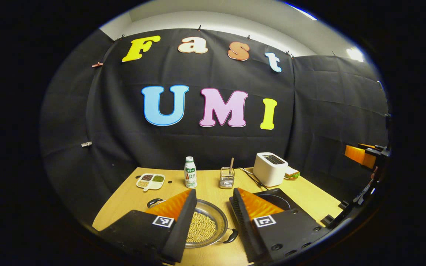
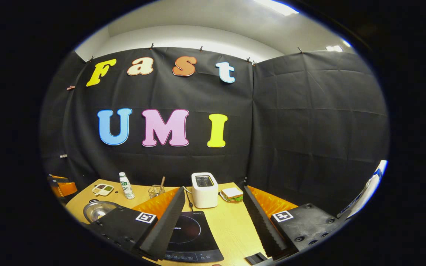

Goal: First push the handle of the pot to place it horizontally, then grasp the pot with both hands and set it on the induction cooktop.

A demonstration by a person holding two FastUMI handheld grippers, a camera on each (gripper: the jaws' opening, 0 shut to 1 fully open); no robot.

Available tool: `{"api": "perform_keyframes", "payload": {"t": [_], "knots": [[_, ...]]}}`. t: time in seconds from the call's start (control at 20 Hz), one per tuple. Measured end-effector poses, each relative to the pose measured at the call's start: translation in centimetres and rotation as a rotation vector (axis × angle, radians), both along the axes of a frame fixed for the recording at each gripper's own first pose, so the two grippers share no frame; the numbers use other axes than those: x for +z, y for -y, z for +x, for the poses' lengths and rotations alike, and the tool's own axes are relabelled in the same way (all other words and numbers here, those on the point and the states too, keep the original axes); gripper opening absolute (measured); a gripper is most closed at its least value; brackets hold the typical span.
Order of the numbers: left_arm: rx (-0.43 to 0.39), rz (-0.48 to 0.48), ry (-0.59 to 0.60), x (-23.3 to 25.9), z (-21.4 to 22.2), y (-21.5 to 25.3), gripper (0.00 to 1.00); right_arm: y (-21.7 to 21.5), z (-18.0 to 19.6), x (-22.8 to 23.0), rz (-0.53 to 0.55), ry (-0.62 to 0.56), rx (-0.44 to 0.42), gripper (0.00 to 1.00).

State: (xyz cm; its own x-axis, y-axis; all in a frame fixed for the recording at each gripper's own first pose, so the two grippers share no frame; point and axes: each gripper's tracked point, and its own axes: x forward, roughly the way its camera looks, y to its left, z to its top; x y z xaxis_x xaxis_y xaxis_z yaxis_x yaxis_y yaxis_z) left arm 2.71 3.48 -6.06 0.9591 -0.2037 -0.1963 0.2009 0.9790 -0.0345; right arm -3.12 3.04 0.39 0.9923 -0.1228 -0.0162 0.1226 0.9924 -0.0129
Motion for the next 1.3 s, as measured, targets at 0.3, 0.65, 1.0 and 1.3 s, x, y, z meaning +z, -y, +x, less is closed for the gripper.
{"api": "perform_keyframes", "payload": {"t": [0.3,0.65,1.0,1.3], "knots": [[-0.008,-0.015,-0.058,-1.8,-0.5,-1.0,0.32,0.2,-0.5,-0.6,0.002,-0.015,-0.018,0.98],[0.015,-0.039,-0.109,-4.1,-2.3,-2.8,0.05,-1.4,-0.1,-1.0,-0.030,-0.039,0.032,0.98],[0.005,-0.064,-0.291,-9.4,-4.4,-3.0,0.05,-2.4,2.0,-1.0,-0.030,-0.042,0.090,0.98],[-0.019,0.016,-0.426,-15.7,-5.6,-1.9,0.05,-2.0,4.3,-1.5,-0.014,-0.042,0.122,0.98]]}}
